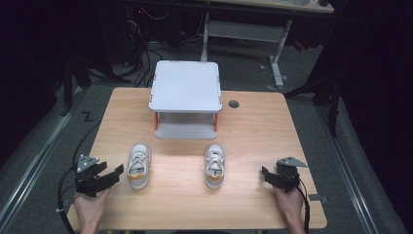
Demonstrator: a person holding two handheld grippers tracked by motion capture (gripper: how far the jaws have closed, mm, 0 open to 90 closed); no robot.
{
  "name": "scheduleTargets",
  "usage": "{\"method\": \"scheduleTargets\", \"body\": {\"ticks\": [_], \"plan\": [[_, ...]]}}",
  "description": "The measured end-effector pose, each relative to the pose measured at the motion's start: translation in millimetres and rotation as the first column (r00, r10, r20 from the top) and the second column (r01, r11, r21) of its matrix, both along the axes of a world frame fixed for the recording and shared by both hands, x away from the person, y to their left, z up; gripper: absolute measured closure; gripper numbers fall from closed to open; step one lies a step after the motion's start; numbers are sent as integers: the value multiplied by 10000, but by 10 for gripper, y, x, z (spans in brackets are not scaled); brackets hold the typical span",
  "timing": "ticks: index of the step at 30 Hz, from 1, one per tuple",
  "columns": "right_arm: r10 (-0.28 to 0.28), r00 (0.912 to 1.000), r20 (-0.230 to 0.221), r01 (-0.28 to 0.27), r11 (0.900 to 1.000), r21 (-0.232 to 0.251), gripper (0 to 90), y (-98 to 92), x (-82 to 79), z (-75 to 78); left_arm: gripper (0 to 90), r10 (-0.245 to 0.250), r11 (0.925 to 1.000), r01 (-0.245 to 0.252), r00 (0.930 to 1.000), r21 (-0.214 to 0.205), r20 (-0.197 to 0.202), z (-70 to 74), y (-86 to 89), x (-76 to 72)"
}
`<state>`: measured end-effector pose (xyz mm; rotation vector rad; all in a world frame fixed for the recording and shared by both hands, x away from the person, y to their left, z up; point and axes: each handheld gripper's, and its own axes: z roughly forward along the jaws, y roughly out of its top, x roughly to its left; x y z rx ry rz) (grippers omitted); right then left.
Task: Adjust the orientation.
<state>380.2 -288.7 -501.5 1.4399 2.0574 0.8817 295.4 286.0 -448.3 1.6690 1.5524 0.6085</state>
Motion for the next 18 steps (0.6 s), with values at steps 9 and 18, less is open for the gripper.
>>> {"method": "scheduleTargets", "body": {"ticks": [9,18], "plan": [[27,10000,9,-27,10000,-4,356,0,0,-1,385,-719,9968,740,9951,288,-672,43,-214,132],[30,10000,6,-30,10000,-1,356,1,-1,-1,498,-981,9928,1066,9853,551,-1396,-19,-297,228]]}}
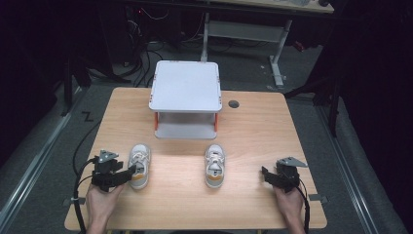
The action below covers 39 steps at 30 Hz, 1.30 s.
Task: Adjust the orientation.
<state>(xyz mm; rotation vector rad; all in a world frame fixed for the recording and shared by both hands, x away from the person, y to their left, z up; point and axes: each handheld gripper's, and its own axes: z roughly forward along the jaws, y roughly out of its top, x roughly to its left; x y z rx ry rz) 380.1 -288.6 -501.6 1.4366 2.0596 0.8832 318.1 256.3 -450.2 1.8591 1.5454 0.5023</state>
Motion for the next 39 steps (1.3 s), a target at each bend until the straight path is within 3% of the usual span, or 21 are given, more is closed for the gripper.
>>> {"method": "scheduleTargets", "body": {"ticks": [4,7,12,15,19,24,33,39], "plan": [[0,10000,-2,0,10000,0,356,0,0,0,584,40,10000,-39,9996,34,-266,-15,-29,43],[1,10000,3,-1,10000,-8,357,0,0,0,667,179,9977,-157,9993,653,-318,-27,-80,61],[0,10000,0,0,10000,0,356,0,0,0,711,234,9964,-209,9993,819,-290,-25,-89,48],[-1,10000,-1,1,10000,0,356,0,0,0,780,256,9913,-232,9995,1296,-164,-8,-128,23],[2,10000,-1,-2,10000,-1,356,0,0,0,792,258,9896,-239,9996,1417,-122,-12,-145,18],[0,10000,-2,0,10000,0,356,0,0,0,830,376,9815,-401,9991,1872,170,-16,-183,-16],[0,10000,-2,0,10000,1,356,0,0,0,858,111,9825,-186,9991,1854,418,16,-266,-40],[9,10000,-5,-9,10000,-1,356,0,-1,0,858,-301,9838,214,9985,1781,462,54,-510,32]]}}
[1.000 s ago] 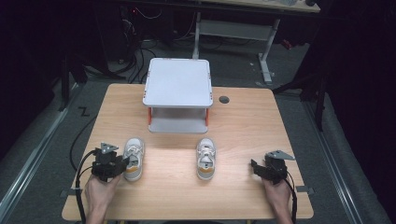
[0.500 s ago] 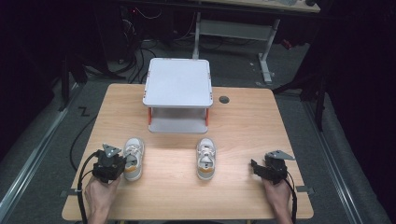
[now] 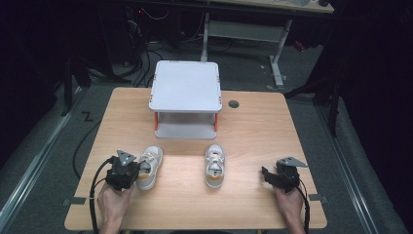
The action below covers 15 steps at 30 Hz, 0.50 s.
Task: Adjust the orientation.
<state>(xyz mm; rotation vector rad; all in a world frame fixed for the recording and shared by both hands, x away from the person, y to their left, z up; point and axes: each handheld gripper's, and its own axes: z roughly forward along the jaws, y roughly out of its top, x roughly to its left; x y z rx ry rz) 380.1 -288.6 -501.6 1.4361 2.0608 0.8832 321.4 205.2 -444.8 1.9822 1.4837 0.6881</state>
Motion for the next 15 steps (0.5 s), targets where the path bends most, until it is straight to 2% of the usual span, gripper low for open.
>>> {"method": "scheduleTargets", "body": {"ticks": [2,4,6,8,9,10,12,13,15], "plan": [[2,10000,0,-2,10000,1,356,0,0,0,858,-54,10000,54,10000,-37,-16,14,-48,22],[2,10000,0,-2,10000,1,356,0,0,0,858,-208,9998,208,9998,-54,38,42,-157,69],[1,10000,-2,-1,10000,4,356,0,0,0,858,-371,9993,372,9992,-106,120,76,-337,136],[4,10000,0,-4,10000,1,356,0,0,0,858,-425,9990,427,9990,-127,121,87,-396,157],[4,10000,0,-4,10000,1,356,0,0,0,857,-609,9981,610,9981,-81,117,101,-511,198],[4,10000,0,-4,10000,1,356,0,0,0,857,-609,9981,610,9981,-81,117,101,-511,198],[4,10000,-1,-4,10000,-1,356,0,-1,0,857,-880,9961,880,9961,113,52,104,-685,256],[4,10000,-1,-4,10000,-1,356,0,-1,0,857,-880,9961,880,9961,113,52,104,-685,256],[6,10000,-2,-6,10000,0,356,0,-2,0,857,-1008,9947,1007,9949,225,31,100,-798,282]]}}
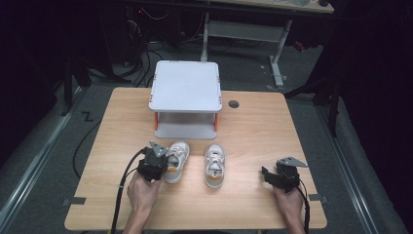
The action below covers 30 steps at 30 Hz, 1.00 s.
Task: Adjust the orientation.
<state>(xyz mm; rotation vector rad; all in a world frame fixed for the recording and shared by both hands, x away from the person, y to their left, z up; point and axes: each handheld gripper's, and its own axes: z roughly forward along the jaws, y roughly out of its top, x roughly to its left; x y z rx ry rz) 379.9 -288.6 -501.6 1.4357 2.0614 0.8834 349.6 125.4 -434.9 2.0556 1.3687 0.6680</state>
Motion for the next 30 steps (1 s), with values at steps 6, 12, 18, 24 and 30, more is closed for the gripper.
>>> {"method": "scheduleTargets", "body": {"ticks": [6,12,18,24,30], "plan": [[-1,10000,-6,1,10000,-5,356,0,-2,1,856,-217,9994,217,9998,262,10,-4,-254,62],[1,10000,-3,-1,10000,-3,356,0,-3,0,851,-368,9986,371,9993,372,-92,-39,-409,104],[-9,10000,-3,9,10000,-22,356,0,-4,1,831,-550,9984,557,9975,134,-435,-74,-503,72],[-9,10000,-4,9,10000,-22,356,0,-4,1,798,-688,9964,647,9946,-551,-771,-91,-509,35],[-11,10000,-3,11,10000,-22,356,0,-4,1,781,-746,9943,679,9939,-827,-811,-94,-507,23]]}}
